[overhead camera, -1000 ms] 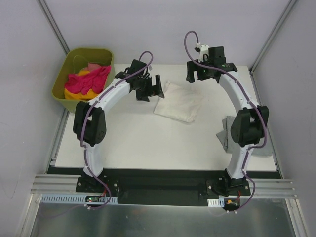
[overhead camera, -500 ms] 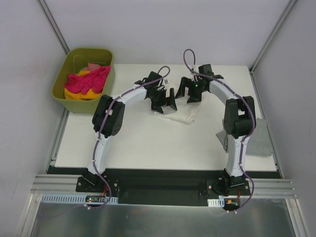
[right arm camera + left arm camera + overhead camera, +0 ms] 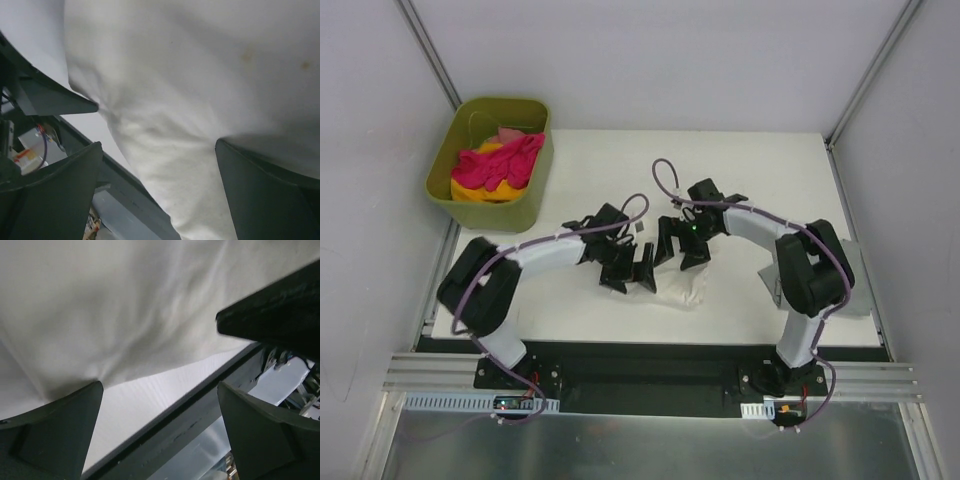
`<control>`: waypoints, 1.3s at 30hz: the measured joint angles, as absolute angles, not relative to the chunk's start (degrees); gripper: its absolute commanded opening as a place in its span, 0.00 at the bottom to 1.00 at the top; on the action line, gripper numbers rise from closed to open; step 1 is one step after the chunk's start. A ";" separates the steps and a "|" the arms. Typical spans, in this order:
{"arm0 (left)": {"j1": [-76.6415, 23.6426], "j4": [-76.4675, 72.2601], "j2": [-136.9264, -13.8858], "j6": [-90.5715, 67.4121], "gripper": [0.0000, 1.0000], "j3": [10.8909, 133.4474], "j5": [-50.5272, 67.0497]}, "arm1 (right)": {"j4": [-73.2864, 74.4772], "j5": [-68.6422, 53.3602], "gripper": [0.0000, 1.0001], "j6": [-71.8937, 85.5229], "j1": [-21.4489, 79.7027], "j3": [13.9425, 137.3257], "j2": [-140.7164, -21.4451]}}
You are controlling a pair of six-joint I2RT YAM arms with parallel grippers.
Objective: Fold and stack the t-shirts
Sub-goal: Fold the tshirt
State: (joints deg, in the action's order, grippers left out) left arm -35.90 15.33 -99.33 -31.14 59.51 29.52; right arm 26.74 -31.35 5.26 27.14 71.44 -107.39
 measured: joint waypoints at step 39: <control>-28.58 24.93 -114.87 -32.67 0.40 86.52 20.12 | 28.42 -12.69 0.42 15.92 17.69 54.33 -90.28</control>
State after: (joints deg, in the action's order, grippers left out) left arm -28.58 24.93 -114.87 -32.67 86.52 20.12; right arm 28.42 -12.69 15.92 17.69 54.33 -90.28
